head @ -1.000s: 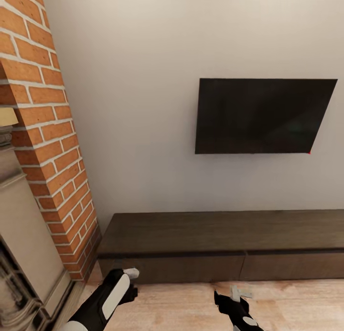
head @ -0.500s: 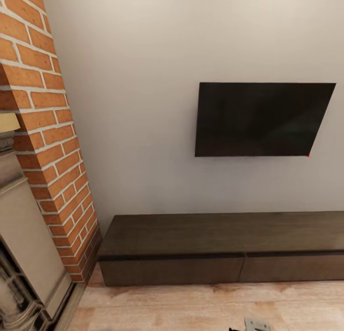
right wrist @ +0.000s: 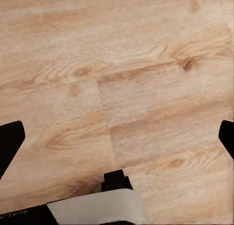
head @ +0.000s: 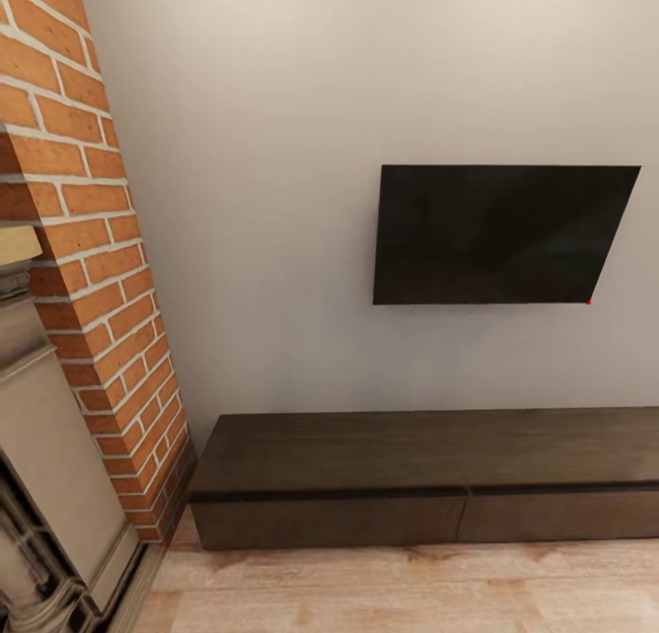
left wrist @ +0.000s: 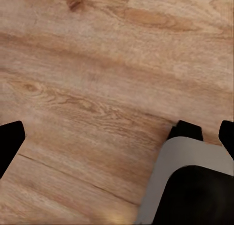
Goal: Place each of the two pumpkins and all three candles from the living room inside a cabinet in the living room (use any cabinet), then make sure every cabinet is closed, and position the cauldron so it is next to a table in the living room.
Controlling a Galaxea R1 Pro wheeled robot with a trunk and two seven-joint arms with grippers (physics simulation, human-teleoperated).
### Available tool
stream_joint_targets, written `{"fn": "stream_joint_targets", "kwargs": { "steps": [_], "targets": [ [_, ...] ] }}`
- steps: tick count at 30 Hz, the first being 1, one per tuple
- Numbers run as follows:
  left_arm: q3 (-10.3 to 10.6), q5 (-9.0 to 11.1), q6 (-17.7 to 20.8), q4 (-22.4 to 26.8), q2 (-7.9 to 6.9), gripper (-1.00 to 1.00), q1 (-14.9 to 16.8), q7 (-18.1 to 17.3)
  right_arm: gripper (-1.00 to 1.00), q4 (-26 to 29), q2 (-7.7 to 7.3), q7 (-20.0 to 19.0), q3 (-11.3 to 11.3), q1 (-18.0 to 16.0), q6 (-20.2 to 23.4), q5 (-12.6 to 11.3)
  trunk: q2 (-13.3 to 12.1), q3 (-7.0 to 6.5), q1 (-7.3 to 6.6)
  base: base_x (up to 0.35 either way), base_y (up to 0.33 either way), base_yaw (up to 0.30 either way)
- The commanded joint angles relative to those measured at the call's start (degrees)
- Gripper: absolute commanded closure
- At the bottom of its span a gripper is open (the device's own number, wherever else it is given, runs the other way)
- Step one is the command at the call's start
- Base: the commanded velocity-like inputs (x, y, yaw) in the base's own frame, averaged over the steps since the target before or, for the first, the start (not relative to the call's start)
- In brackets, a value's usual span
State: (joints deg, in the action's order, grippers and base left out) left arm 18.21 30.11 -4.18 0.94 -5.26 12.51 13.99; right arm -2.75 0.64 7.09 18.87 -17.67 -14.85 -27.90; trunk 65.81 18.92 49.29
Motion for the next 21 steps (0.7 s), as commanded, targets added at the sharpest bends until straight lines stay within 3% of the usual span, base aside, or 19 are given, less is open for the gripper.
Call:
{"fn": "stream_joint_targets", "kwargs": {
  "steps": [1, 5, 10, 21],
  "targets": [
    [0.6, 0.5, -1.0, 0.0, -0.05, -1.00, -0.8, 0.1, -1.00, -0.2, 0.04, 0.0, 0.5, 0.8, -0.8, -0.4, -0.4, -0.13, -0.22, 0.000, 0.000, 0.000],
    [1.1, 0.1, -2.4, 0.0, -0.21, -1.00, -3.1, -1.8, -1.00, -0.2, -0.06, 0.0, 0.5, 3.5, -2.6, -0.4, -2.0, -0.85, -1.10, 0.000, 0.000, 0.000],
    [1.9, -2.5, -2.8, 0.0, -0.27, -1.00, -4.2, -6.7, -1.00, -0.2, -0.11, -0.3, 0.5, 5.9, -3.6, -0.3, -4.0, -1.74, -2.20, 0.000, 0.000, 0.000],
    [2.1, -3.1, -2.4, 0.0, -0.03, -1.00, -4.3, -7.8, -1.00, -0.2, -0.04, -0.2, 0.5, 6.7, -3.5, -0.1, -8.0, -3.54, -4.40, 0.000, 0.000, 0.000]
  ]
}}
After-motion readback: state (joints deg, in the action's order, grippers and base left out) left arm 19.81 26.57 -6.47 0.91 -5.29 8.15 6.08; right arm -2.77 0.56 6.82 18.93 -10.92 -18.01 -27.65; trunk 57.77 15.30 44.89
